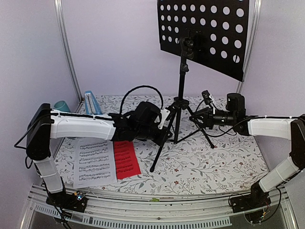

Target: Set up the instrument practice props

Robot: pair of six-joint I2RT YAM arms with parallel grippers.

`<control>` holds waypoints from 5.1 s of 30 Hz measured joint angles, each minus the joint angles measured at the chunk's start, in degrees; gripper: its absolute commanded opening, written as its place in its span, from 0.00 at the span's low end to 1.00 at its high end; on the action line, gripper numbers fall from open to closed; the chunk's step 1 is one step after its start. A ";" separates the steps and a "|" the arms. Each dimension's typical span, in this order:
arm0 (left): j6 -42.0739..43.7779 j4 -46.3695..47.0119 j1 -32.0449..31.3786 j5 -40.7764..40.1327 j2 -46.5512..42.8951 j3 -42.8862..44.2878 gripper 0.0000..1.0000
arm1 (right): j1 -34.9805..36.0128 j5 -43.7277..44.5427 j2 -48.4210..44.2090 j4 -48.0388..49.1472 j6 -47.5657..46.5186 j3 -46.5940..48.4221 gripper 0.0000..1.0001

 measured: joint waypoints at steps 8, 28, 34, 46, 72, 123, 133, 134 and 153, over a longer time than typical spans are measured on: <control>9.05 0.96 4.35 9.51 4.15 4.52 0.05 | -0.09 6.88 -6.51 1.77 1.44 -6.14 0.39; 20.85 4.35 12.98 9.66 14.03 14.27 0.57 | 11.41 20.98 -11.80 9.05 8.83 -16.24 0.39; 21.42 4.42 13.81 8.07 14.58 16.35 0.74 | 15.78 26.05 -10.49 10.58 10.56 -16.24 0.38; 20.04 6.23 16.79 6.64 13.94 16.94 0.96 | 22.97 36.00 -4.04 11.34 14.60 -13.77 0.39; -5.64 12.74 3.52 -7.39 -14.84 -11.02 0.75 | 22.97 41.07 -9.73 6.58 16.44 -9.55 0.85; -0.85 10.69 3.96 6.73 7.32 7.43 0.00 | 12.98 48.98 -23.15 -8.02 15.06 -9.66 0.89; 10.82 7.93 10.67 32.37 6.58 6.60 0.00 | 12.98 47.12 -23.89 -8.17 13.75 -9.66 0.89; 11.91 7.17 11.34 34.38 6.58 6.82 0.00 | 12.98 46.42 -23.89 -8.17 13.53 -9.66 0.89; 13.31 8.44 13.51 44.98 6.82 5.33 0.00 | 12.98 34.73 -23.93 -8.13 11.06 -9.70 0.86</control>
